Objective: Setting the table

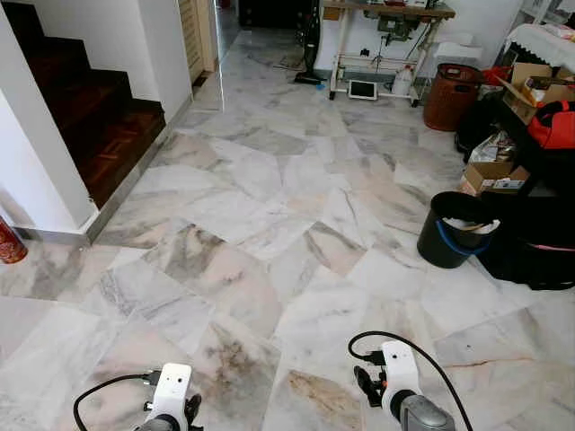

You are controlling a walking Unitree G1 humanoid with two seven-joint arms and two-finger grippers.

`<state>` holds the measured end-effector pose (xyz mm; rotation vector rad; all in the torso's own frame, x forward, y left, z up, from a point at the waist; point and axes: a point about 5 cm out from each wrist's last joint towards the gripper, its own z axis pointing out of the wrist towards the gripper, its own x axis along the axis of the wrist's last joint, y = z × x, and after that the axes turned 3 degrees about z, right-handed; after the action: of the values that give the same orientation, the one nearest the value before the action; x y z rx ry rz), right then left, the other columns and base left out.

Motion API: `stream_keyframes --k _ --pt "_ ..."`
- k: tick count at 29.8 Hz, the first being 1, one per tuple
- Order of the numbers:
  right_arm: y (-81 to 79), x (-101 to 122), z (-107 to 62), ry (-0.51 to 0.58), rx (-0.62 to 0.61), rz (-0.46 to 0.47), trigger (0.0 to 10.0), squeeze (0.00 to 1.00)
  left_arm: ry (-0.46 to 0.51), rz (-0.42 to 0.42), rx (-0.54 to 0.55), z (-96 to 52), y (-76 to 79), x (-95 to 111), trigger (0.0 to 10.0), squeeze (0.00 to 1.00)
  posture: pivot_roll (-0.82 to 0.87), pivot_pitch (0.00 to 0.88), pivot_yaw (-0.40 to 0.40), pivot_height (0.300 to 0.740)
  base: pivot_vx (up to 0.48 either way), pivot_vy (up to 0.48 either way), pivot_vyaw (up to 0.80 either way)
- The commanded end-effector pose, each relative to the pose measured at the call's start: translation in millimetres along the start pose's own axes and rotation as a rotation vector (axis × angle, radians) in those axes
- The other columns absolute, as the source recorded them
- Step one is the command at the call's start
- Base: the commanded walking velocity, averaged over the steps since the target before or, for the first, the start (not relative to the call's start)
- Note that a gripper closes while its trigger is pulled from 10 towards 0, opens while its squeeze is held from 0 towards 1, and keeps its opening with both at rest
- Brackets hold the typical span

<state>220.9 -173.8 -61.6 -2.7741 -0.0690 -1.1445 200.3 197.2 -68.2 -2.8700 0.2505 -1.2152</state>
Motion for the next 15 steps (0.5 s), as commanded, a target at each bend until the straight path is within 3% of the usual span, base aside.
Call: stream_keyframes --k 1,13,15 --pt "3.6 2.5 -0.3 0.012 -0.015 0.005 10.0 0.0 -0.008 0.002 -0.012 0.2 2.7 -1.2 10.0 0.0 0.1 0.0 -0.061 0.74 0.0 0.0 0.0" --pt "3.1 3.2 0.1 0.009 -0.017 0.007 10.0 0.0 -0.008 -0.015 -0.004 -0.4 2.9 -2.9 10.0 0.0 0.1 0.0 -0.07 0.74 0.0 0.0 0.0" --pt "2.2 2.5 0.4 0.0 -0.015 0.0 10.0 0.0 -0.01 -0.018 -0.002 -0.6 2.8 -3.7 10.0 0.0 0.1 0.0 -0.07 0.74 0.0 0.0 -0.69"
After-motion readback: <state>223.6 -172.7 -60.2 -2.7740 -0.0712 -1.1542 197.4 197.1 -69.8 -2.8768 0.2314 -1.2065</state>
